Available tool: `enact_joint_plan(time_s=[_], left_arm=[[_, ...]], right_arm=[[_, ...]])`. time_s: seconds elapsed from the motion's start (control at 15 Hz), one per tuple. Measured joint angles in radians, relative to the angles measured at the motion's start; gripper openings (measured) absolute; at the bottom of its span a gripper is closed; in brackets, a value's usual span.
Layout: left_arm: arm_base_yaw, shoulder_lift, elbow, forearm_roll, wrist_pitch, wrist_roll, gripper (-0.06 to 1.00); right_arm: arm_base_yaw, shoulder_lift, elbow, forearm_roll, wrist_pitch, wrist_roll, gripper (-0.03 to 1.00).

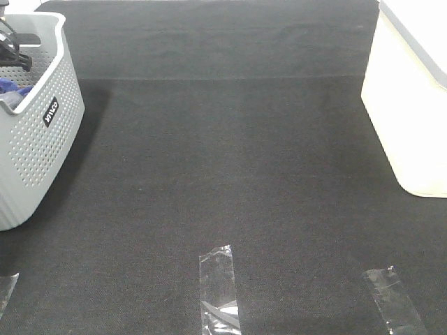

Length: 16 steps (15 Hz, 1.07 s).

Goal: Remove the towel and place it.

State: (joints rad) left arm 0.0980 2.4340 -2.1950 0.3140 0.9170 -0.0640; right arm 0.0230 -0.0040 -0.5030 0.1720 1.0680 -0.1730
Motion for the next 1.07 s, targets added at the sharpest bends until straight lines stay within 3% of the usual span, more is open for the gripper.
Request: enact_joint_plan(time_s=[0.27,0.47,0.6,0.87,1.07], left_arm=[[0.000,-0.083,0.000,-0.016,0.025,0.007,0.00],[0.000,-0.178,0.000,-0.111,0.055,0.029,0.00],[0.000,-0.242,0.000,-0.195,0.086,0.103,0.00],[0.000,-0.380,-0.001,-0.453,0.104,0.301,0.00],[0.000,-0.480,-0.001,-0.742,0.071,0.477,0.00]], right_arm=[[0.000,0.000,0.000,0.000,0.000,0.000,0.77],[0.000,0.000,0.000,0.000,0.000,0.000,0.77],[0.000,0.000,0.000,0.000,0.000,0.000,0.77],[0.000,0.000,0.000,0.000,0.000,0.000,0.77],[0.000,0.000,0.000,0.000,0.000,0.000,0.77]])
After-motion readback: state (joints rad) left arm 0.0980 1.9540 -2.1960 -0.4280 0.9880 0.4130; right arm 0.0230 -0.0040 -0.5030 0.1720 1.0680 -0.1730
